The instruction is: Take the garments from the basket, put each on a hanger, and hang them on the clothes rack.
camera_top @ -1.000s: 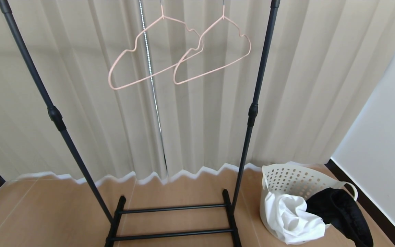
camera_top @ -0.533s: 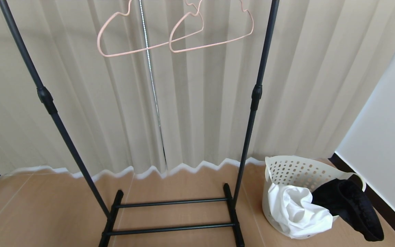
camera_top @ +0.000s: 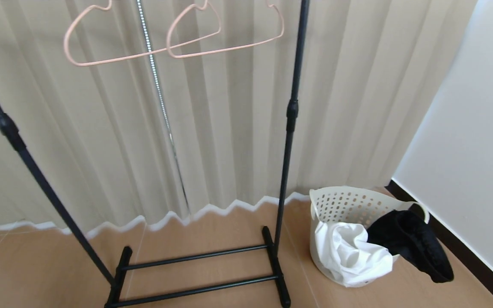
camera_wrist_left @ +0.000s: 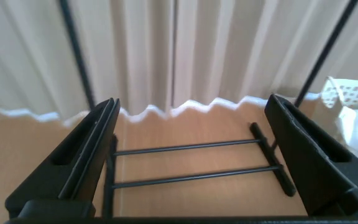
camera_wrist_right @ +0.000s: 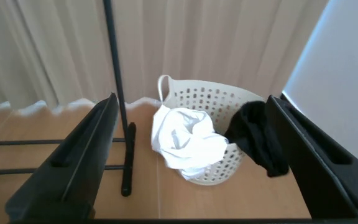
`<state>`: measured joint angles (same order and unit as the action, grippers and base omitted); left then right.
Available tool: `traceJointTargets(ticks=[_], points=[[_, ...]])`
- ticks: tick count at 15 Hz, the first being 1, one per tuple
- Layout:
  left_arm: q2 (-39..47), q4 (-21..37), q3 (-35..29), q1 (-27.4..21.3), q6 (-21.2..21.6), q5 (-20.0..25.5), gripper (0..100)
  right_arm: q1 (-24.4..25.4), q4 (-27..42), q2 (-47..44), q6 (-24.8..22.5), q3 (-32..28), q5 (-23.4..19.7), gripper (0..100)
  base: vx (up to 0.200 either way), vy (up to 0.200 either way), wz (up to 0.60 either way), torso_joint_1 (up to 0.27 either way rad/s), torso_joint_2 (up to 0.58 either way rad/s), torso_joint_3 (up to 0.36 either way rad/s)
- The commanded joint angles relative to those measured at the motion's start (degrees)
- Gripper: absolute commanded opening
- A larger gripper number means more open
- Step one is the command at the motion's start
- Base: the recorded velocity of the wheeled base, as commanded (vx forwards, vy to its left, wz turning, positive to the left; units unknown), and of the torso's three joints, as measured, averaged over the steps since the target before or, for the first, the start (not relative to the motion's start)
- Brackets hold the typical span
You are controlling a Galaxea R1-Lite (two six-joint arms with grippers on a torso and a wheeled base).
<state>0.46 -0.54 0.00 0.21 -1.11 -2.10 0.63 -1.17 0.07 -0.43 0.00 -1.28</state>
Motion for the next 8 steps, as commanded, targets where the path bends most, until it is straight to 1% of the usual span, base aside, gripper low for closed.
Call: traceJointTargets(ticks=[1,2,4,8], points=[[0.0,0.0,0.0,0.0,0.0,0.0,100,0.0,-0.1,-0.1,0.0,0.0,0.0,100,0.000,0.000,-0.60,-0.002,0.00,0.007],[0.0,0.0,0.0,0.1,0.0,0.0,100,0.0,-0.1,-0.1,0.1,0.0,0.0,100,0.000,0.000,-0.60,-0.002,0.00,0.002],[0.0,0.0,0.0,0.0,0.0,0.0,100,0.0,-0.1,-0.1,0.1,0.0,0.0,100,0.000,0.000,0.00,0.000,0.00,0.000],[0.0,0.0,0.0,0.0,0.0,0.0,100,0.0,-0.1,-0.1,0.1,0.0,0.0,100,0.000,-0.200,0.00,0.001,0.00,0.005]])
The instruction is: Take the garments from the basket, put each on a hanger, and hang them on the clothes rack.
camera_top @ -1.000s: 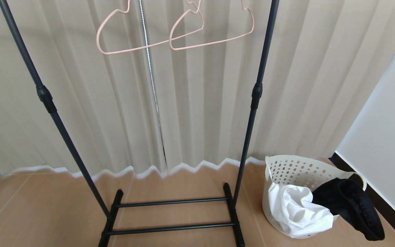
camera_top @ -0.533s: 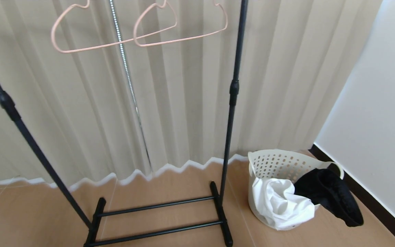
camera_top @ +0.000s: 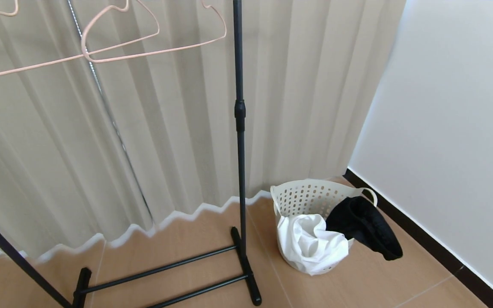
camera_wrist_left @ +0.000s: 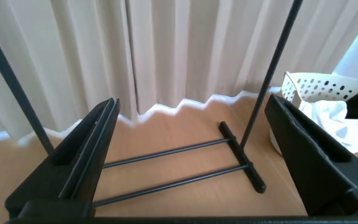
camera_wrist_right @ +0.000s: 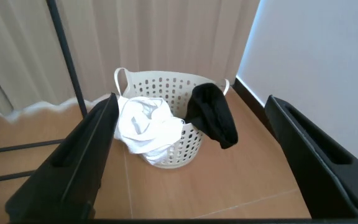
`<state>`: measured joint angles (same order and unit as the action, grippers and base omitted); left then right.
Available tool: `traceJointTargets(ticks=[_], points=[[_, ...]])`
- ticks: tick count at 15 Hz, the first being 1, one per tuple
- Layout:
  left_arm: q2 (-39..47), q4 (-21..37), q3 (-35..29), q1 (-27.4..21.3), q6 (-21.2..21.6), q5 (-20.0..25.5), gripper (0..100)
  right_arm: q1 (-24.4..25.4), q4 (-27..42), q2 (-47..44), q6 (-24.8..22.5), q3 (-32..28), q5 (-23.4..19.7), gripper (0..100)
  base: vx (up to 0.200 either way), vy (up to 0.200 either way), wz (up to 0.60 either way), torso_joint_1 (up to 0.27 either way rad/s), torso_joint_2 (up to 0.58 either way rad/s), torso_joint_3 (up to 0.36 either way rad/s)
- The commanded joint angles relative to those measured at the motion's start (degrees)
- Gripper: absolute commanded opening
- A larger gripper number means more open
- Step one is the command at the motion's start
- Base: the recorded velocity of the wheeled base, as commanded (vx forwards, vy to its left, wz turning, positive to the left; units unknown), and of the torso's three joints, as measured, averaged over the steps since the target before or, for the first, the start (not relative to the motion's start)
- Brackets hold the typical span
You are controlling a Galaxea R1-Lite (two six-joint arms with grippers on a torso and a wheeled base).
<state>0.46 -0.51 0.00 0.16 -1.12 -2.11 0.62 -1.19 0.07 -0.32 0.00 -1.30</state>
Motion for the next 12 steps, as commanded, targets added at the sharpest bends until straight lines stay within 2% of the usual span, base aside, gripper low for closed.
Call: traceJointTargets(ticks=[1,2,5,10,11,12], points=[[0.0,0.0,0.0,0.0,0.0,0.0,100,0.0,0.0,-0.1,0.0,0.0,0.0,100,0.000,-0.200,0.00,0.007,-0.01,0.002],[0.0,0.0,0.0,0.0,0.0,0.0,100,0.0,0.0,-0.1,0.0,0.0,0.0,100,0.000,-0.200,0.00,-0.002,0.00,-0.007],[0.0,0.0,0.0,0.0,0.0,0.0,100,0.0,0.0,-0.1,0.0,0.0,0.0,100,0.200,-0.200,0.00,0.004,0.00,0.004],[0.0,0.0,0.0,0.0,0.0,0.0,100,0.0,0.0,-0.1,0.0,0.0,0.0,100,0.200,0.000,0.00,0.004,0.00,-0.001],[0.0,0.0,0.0,0.0,0.0,0.0,100,0.0,0.0,-0.1,0.0,0.0,0.0,100,0.200,-0.200,0.00,0.002,0.00,-0.002],[0.0,0.0,0.0,0.0,0.0,0.0,100,0.0,0.0,-0.1,0.0,0.0,0.0,100,0.000,-0.200,0.00,0.007,0.00,0.002]])
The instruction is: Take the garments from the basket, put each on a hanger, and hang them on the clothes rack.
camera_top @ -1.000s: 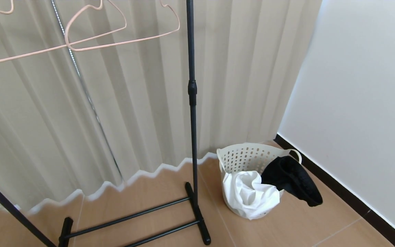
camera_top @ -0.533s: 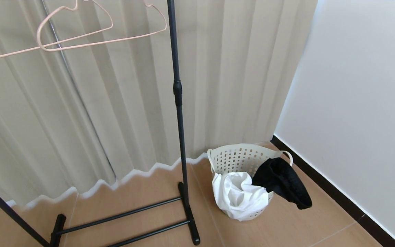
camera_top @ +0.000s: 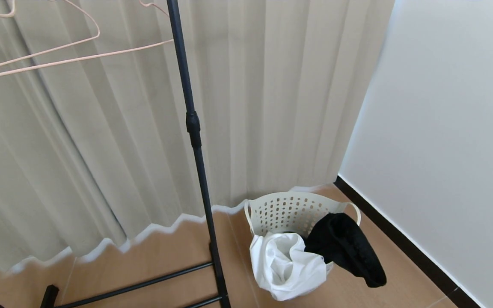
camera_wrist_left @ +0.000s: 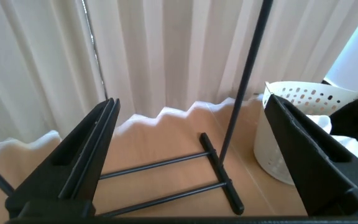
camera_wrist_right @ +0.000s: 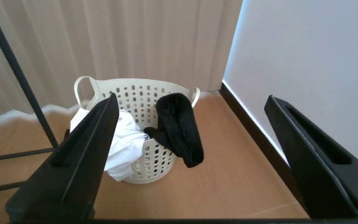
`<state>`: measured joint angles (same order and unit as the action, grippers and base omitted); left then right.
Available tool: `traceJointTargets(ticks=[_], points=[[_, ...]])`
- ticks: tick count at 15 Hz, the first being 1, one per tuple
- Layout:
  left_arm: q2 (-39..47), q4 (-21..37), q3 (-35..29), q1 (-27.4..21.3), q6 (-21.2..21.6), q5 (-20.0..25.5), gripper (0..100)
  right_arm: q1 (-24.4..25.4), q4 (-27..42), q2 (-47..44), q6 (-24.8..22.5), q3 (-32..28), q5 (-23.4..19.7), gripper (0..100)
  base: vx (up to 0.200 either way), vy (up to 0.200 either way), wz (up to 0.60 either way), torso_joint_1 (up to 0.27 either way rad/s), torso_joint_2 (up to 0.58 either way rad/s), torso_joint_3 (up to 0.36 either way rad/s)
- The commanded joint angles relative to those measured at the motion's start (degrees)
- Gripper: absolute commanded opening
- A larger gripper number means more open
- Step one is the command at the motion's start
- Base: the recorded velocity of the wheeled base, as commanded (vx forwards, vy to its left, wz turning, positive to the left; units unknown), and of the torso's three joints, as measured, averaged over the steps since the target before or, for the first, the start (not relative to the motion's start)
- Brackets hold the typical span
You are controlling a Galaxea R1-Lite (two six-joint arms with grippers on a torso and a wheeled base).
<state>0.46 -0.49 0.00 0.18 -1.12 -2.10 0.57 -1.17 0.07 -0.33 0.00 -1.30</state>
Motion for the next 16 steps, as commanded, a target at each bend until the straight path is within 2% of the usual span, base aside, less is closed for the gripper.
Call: traceJointTargets(ticks=[1,5,16], points=[[0.0,0.0,0.0,0.0,0.0,0.0,100,0.0,-0.1,-0.1,0.0,0.0,0.0,100,0.000,-0.200,0.00,0.002,0.01,-0.002],[0.0,-0.1,0.0,0.0,-0.6,0.0,100,0.0,-0.1,-0.1,0.0,0.0,0.0,100,0.000,-0.200,0.00,0.007,0.00,0.001],[0.0,0.0,0.0,0.0,-0.8,0.0,100,0.0,-0.1,-0.1,0.0,0.0,0.1,100,0.000,0.000,0.00,0.000,0.00,0.000]])
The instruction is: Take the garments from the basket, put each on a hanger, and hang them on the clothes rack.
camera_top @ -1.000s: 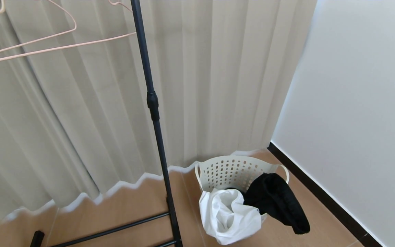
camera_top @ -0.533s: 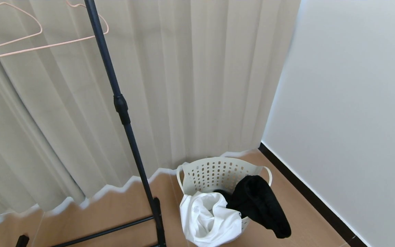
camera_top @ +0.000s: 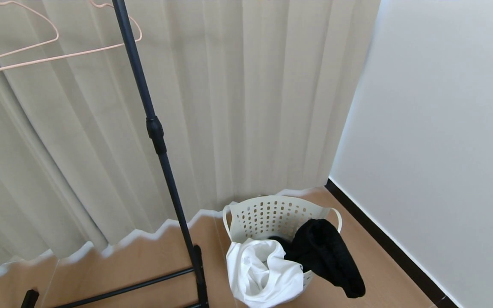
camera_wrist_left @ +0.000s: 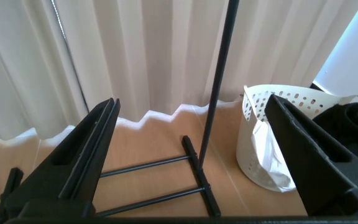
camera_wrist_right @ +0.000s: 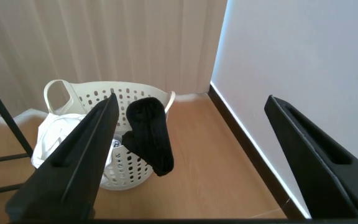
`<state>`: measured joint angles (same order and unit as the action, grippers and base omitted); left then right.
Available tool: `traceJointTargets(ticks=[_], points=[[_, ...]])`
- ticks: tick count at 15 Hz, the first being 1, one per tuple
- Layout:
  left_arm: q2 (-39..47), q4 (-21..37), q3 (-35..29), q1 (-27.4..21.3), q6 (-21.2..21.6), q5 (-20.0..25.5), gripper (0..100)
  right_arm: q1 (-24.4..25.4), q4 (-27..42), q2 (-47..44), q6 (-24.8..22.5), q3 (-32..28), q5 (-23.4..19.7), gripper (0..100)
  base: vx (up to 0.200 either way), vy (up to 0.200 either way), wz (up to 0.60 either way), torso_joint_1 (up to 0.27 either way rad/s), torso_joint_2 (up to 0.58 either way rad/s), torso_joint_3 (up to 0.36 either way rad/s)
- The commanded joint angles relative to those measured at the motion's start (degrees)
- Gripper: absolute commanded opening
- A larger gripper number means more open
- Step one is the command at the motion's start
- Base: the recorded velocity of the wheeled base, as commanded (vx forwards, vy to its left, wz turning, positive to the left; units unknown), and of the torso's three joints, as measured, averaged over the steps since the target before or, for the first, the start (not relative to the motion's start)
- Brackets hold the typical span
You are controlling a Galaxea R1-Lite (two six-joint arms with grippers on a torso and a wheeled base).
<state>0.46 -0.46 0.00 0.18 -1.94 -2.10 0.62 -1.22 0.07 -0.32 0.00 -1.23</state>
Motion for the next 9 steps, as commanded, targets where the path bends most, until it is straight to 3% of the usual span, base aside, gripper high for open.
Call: traceJointTargets(ticks=[1,9], points=[[0.0,0.0,0.0,0.0,-0.3,0.0,100,0.0,0.0,-0.1,-0.1,0.0,-0.1,100,0.000,0.000,0.00,0.002,-0.01,-0.100],[0.0,0.0,0.0,0.0,-0.3,0.0,100,0.0,0.0,-0.1,-0.1,0.0,0.0,100,0.000,0.000,0.00,0.002,0.00,-0.182]])
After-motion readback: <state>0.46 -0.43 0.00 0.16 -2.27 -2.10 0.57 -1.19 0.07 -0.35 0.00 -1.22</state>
